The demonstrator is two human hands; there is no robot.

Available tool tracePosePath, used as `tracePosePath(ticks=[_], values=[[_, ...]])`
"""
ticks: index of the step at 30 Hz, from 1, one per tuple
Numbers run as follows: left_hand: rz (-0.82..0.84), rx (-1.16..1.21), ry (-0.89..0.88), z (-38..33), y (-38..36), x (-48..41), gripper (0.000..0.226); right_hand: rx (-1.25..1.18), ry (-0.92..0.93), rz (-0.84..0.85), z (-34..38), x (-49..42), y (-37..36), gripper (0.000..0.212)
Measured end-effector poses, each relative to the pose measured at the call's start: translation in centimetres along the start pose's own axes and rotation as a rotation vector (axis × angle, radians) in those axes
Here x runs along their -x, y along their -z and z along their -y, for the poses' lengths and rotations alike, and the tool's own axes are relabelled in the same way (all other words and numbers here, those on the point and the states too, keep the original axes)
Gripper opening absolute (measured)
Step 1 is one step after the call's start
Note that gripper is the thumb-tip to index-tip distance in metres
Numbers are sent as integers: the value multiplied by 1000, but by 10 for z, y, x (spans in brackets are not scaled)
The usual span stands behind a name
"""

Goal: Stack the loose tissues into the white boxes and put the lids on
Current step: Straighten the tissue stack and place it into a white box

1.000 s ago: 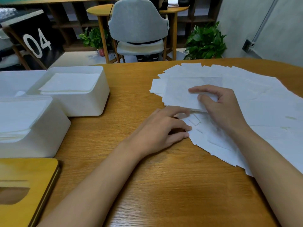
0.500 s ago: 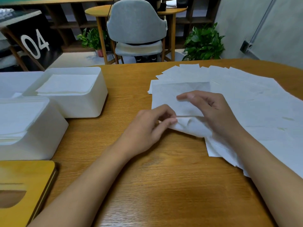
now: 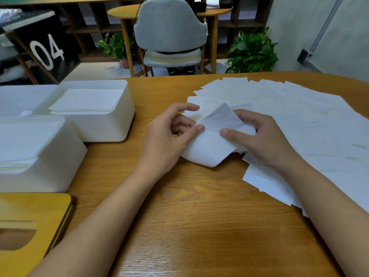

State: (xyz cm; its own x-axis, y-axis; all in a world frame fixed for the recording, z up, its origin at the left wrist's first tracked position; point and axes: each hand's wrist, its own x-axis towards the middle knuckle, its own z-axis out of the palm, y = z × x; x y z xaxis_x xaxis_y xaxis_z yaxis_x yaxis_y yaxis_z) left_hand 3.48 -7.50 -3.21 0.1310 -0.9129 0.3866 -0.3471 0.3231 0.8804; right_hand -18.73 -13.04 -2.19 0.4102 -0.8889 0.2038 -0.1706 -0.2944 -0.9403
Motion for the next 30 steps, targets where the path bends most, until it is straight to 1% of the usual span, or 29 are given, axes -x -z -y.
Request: tracePosePath(ticks=[4,8,10,14,23,26,27,28,29,30], values=[[-40,-126,-63,-2,3,1,28,89,41,101,-1,0,-5,48],[-6,-151,-75,-3,4,3,24,174,73,156,0,3,-8,71],[0,-178,-90,-2,2,3,23,187,82,172,2,5,-9,78],[-3,-182,-97,3,0,3,22,185,120,168,2,6,-12,78],[-8,-238,-93,2,4,0,12,150,122,164,1,7,-11,75],[-81,-334,-155,3,0,1,15,119,141,149,0,6,-12,72],[-128,-371,-142,4,-1,0,19,99,148,126,-2,6,-11,71],[-164,-371,-85,5,-2,0,23,70,156,100,-3,5,-11,70],[-166,-310,13,5,-2,-1,27,34,161,71,-3,3,-10,70],[-135,-182,136,3,-3,-1,29,2,165,43,-4,2,-10,71]])
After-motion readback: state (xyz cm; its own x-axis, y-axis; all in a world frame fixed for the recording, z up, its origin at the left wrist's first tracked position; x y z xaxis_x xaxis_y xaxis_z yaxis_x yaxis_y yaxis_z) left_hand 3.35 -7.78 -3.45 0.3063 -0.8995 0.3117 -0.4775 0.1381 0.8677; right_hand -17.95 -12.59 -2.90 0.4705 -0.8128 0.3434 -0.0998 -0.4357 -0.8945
